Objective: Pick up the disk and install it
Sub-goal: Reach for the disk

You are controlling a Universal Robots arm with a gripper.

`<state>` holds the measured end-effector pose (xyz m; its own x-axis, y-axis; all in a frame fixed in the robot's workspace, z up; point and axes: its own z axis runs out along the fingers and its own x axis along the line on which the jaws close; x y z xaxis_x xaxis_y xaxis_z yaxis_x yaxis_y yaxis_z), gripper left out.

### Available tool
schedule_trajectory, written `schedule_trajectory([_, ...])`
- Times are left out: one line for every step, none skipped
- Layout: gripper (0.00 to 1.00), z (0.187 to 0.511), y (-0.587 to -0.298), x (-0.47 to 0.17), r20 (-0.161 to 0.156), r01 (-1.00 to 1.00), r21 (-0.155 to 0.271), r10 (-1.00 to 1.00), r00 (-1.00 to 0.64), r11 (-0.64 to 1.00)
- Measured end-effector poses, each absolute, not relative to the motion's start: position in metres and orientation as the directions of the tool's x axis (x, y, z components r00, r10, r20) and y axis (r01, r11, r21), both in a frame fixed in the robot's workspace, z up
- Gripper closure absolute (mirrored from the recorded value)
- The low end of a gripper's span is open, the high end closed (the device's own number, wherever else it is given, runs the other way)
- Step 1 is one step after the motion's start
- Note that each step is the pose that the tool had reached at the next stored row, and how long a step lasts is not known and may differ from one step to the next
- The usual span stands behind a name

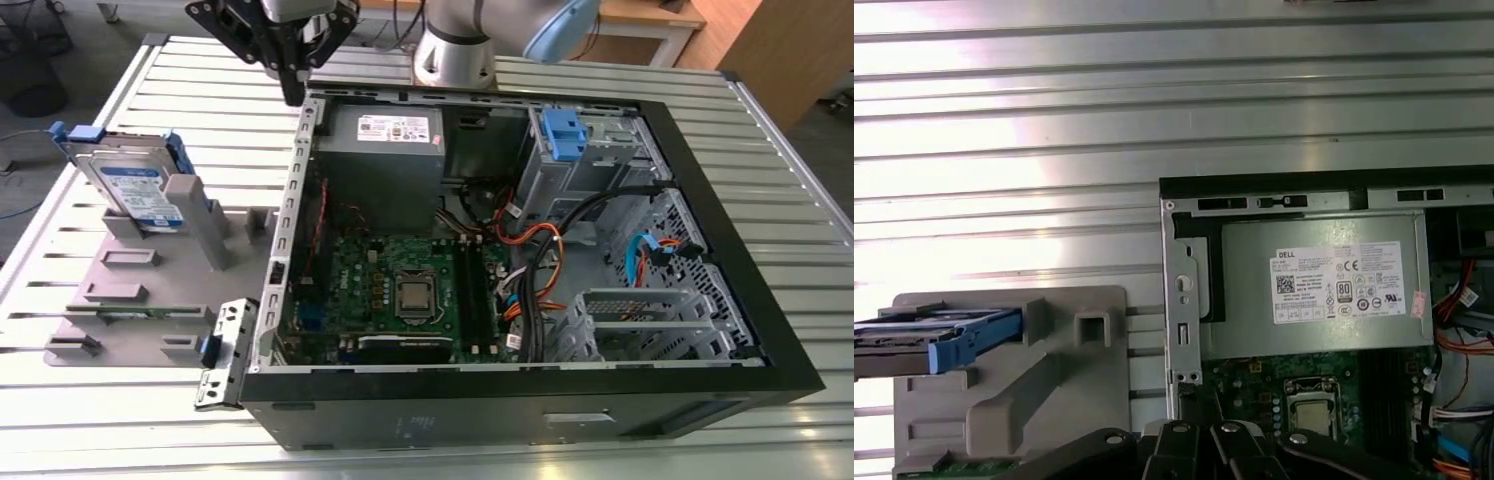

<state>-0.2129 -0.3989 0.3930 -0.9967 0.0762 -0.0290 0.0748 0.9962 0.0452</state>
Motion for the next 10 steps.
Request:
schedule_trajectory([0.89, 0.393, -0.399, -0.215, -0.029, 0.075, 0.045, 0.076, -0.997, 0.996])
schedule_trajectory([0.89, 0.393, -0.399, -0.216, -0.029, 0.075, 0.045, 0.076, -0.997, 0.996])
schedule_trajectory([0.89, 0.393, -0.399, -0.218, -0.029, 0.075, 0.045, 0.076, -0.997, 0.996])
schedule_trajectory([0.89, 0.393, -0.399, -0.220, -0.029, 0.075, 0.045, 0.076, -0.997, 0.996])
schedule_trajectory([0.89, 0.393, -0.399, -0.222, -0.029, 0.075, 0.045, 0.076, -0.997, 0.996])
schedule_trajectory([0.89, 0.393, -0.399, -0.224, -0.029, 0.075, 0.045, 0.076, -0.997, 0.996])
schedule_trajectory([0.89, 0.393, -0.399, -0.225, -0.029, 0.075, 0.045, 0.076, -0.997, 0.996])
schedule_trajectory([0.89, 0.393, -0.399, -0.227, -0.029, 0.075, 0.045, 0.076, -0.997, 0.996])
schedule_trajectory([0.89, 0.393, -0.399, -0.229, -0.029, 0.075, 0.045, 0.076, -0.997, 0.996])
schedule_trajectory([0.89, 0.393, -0.399, -0.231, -0.029, 0.075, 0.045, 0.076, -0.997, 0.996])
